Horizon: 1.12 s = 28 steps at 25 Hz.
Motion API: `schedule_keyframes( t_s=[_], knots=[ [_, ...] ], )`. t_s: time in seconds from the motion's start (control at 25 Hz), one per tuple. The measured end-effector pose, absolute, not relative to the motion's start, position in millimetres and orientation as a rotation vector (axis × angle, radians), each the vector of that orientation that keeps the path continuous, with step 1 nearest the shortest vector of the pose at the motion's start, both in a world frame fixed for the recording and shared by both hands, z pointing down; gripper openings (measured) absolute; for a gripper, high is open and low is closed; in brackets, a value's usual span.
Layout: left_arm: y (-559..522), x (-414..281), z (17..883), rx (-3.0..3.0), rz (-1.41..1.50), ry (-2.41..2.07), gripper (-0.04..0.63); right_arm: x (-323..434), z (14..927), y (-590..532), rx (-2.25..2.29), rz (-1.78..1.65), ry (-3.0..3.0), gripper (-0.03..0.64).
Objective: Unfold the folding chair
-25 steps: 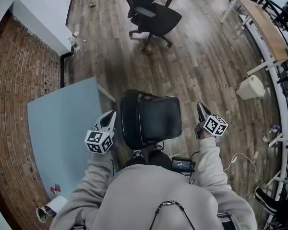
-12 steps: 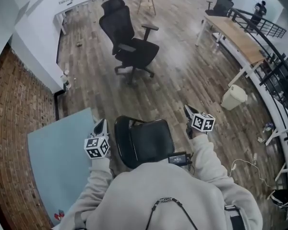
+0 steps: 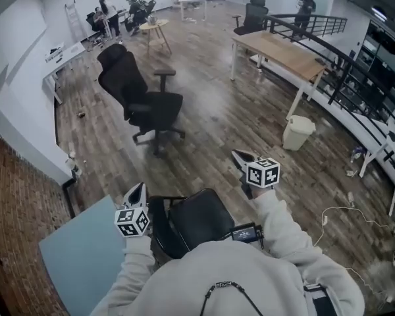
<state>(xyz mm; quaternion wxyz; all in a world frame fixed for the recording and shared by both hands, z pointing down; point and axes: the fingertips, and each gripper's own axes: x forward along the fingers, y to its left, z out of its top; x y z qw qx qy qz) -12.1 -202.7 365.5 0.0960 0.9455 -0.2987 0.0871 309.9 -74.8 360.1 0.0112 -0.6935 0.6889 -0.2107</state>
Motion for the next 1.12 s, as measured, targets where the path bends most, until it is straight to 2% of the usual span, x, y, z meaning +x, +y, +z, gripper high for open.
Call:
schedule_keyframes(
  t_s=[0.24, 0.44, 0.64, 1.12],
  knots=[
    [-170, 108, 304, 2.950, 0.220, -0.629, 0.006, 272, 248, -47, -2.210, -0.306, 2.179, 0.006],
    [-139, 164, 248, 3.040, 0.100, -0.465, 0.006, 252, 205, -22, -2.235, -0.202, 2.122, 0.006],
    [-106, 175, 232, 3.094, 0.079, -0.351, 0.006, 259, 217, -4, -2.262, -0.257, 2.074, 0.006],
    [-79, 153, 211, 3.057, 0.017, -0.320, 0.006, 236, 210, -1, -2.216, -0.230, 2.124, 0.006]
  ],
)
